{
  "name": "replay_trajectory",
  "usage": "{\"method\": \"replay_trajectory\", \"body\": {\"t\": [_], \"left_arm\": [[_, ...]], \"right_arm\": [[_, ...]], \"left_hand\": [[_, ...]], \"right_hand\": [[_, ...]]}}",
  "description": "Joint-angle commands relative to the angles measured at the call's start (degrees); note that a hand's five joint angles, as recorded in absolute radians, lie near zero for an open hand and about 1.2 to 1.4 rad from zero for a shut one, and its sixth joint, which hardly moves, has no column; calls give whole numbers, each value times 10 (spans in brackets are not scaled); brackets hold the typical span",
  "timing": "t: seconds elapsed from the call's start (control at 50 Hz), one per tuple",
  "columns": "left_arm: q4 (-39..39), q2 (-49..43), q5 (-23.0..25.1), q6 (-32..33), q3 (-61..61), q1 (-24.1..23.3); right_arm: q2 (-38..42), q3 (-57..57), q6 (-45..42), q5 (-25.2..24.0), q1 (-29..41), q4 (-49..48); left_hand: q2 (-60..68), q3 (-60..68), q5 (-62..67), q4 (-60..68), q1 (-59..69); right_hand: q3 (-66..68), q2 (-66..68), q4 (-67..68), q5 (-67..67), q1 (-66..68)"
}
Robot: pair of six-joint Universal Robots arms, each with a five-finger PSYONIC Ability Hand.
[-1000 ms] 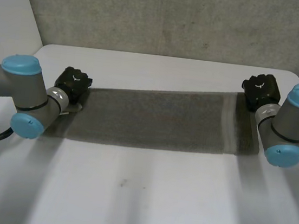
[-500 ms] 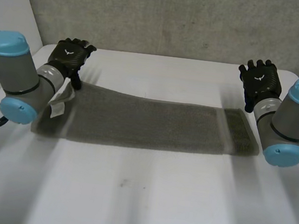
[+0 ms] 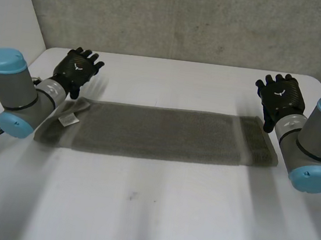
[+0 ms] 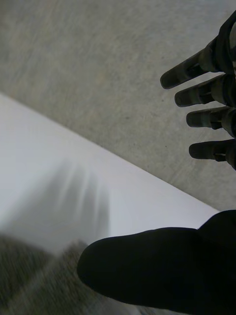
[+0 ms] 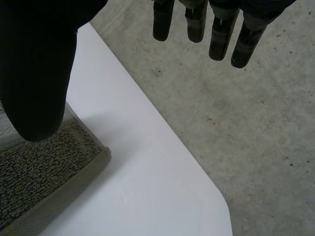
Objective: Fold the towel.
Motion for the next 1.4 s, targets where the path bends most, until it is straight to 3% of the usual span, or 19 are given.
{"method": "replay_trajectory", "body": {"t": [0.02,0.12,0.22,0.36,0.56,0.7,0.82,1.0,1.1,1.24,1.4], "left_arm": [[49,-5,26,59,8,11],[31,5,26,15,-2,8],[-40,48,28,-96,-39,7],[-94,67,27,-181,-68,8],[-61,36,20,-183,-69,11],[24,-29,-34,-183,-3,18],[24,-85,-91,-147,91,33],[8,-82,-100,-118,98,40],[-44,-14,-97,-125,43,38],[-54,96,-95,-160,-82,26],[-54,228,-104,-238,-226,-9]], "right_arm": [[1,1,1,0,0,7],[1,5,1,0,-1,9],[1,10,1,1,-1,10],[0,22,1,0,-1,10],[1,33,2,0,-6,10],[1,45,2,0,-7,10],[0,52,2,0,-8,10],[-10,58,2,0,-8,13],[-22,63,23,0,-8,25],[-43,64,109,-16,-27,65],[-64,76,142,-83,-66,156]], "left_hand": [[5,5,-3,4,4],[9,9,0,8,7],[9,9,0,8,7],[10,10,2,9,9],[14,14,5,13,12],[21,20,12,20,19],[22,22,14,21,21],[19,19,10,18,17],[10,10,2,9,9],[7,7,-2,6,5],[16,15,7,15,14]], "right_hand": [[3,3,-2,-37,-4],[3,3,-2,-37,-4],[3,3,-2,-37,-4],[3,3,-2,-37,-4],[3,3,-2,-37,-4],[3,3,-2,-37,-4],[3,3,-2,-37,-4],[3,3,-2,-37,-4],[3,3,-2,-37,-4],[3,3,-2,-37,-4],[7,7,2,-33,0]]}}
